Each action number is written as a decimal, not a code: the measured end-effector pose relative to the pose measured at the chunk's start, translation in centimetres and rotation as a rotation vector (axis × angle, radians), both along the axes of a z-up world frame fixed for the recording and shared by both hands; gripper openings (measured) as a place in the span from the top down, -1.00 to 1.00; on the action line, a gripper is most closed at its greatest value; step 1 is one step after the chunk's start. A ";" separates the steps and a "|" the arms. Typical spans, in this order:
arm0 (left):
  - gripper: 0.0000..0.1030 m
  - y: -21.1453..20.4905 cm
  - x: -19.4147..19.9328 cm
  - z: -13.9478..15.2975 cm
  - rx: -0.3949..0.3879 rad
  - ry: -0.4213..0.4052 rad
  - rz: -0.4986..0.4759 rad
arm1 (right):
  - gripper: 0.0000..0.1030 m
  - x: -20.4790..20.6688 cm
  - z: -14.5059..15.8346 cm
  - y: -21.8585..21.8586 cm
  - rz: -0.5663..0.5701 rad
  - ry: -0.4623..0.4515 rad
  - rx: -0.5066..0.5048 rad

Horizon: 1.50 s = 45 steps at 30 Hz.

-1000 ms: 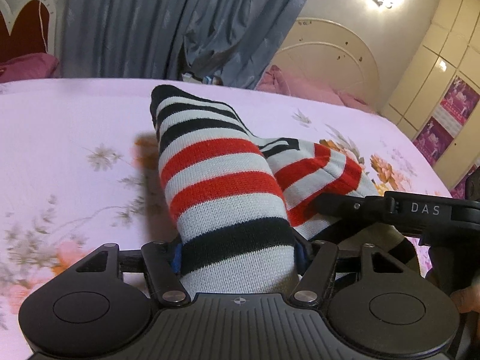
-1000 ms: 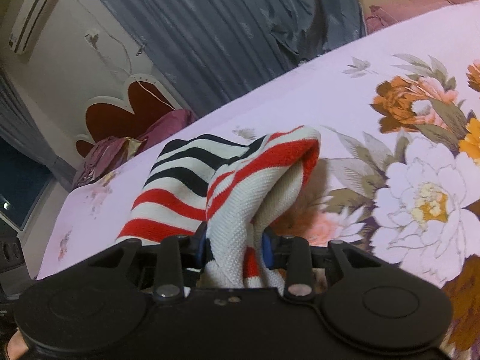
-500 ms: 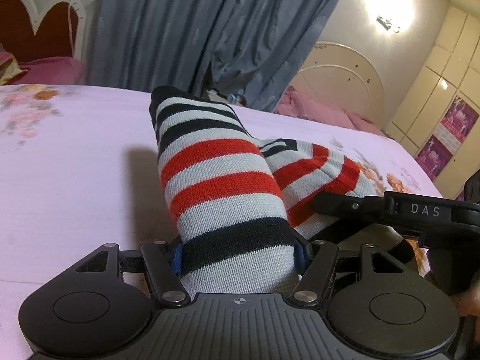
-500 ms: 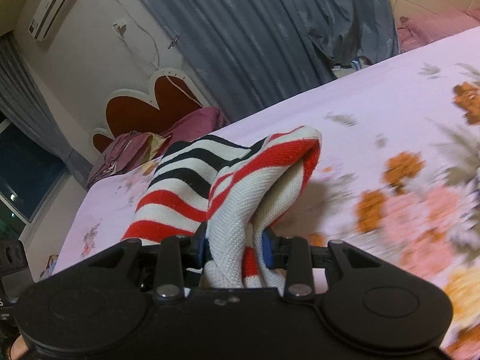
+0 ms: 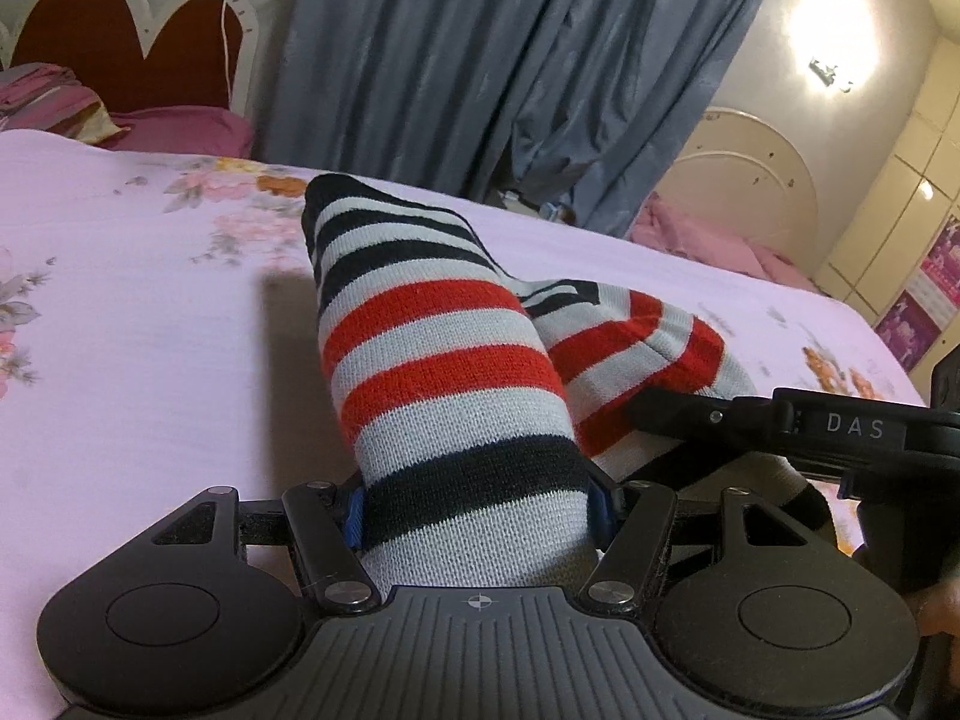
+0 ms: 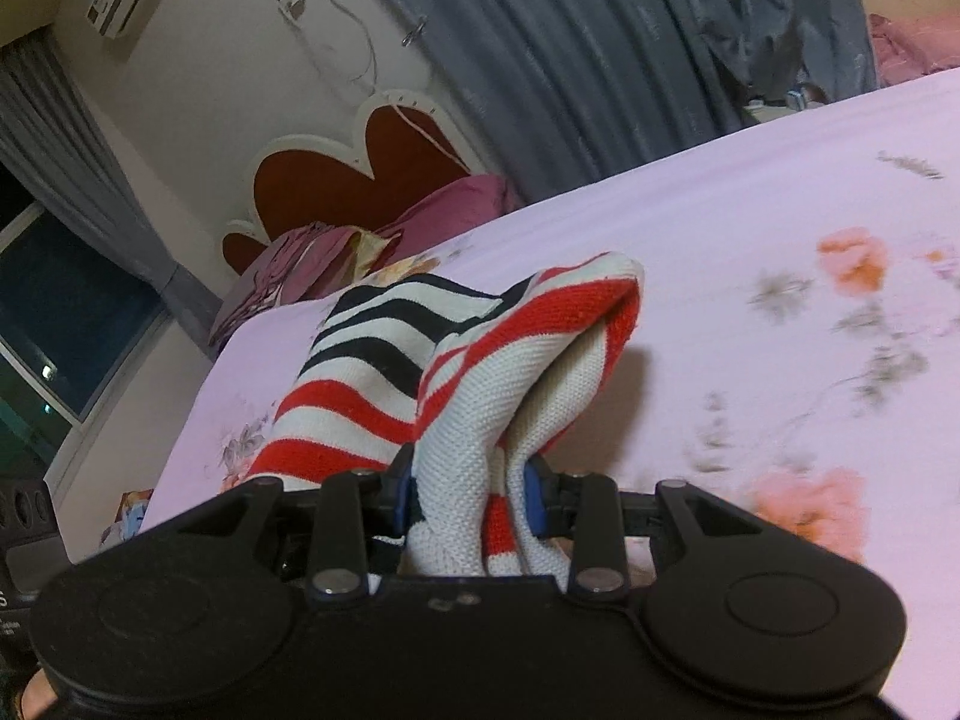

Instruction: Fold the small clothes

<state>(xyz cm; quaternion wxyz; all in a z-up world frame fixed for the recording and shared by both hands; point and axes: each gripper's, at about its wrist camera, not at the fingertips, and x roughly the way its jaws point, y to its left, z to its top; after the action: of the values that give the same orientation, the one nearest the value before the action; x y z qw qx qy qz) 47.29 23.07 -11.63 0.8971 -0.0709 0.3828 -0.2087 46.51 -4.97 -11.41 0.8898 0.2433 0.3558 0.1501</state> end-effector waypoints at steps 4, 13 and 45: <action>-0.24 1.2 1.3 -1.4 0.000 0.006 -0.005 | 0.36 0.8 -0.8 1.4 -0.002 0.011 -0.014; -0.32 2.7 1.7 -4.6 0.011 0.032 -0.010 | 0.35 0.6 -3.3 1.3 -0.018 0.063 -0.040; -0.93 1.7 3.5 -5.6 0.075 0.003 0.150 | 0.35 4.7 -4.4 0.5 -0.130 0.078 -0.170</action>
<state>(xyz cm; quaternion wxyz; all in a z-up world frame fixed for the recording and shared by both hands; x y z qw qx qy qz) 50.80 24.81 -17.23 0.9118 -0.0660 0.3852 -0.1262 51.21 -4.49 -15.83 0.9005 0.1953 0.3850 0.0520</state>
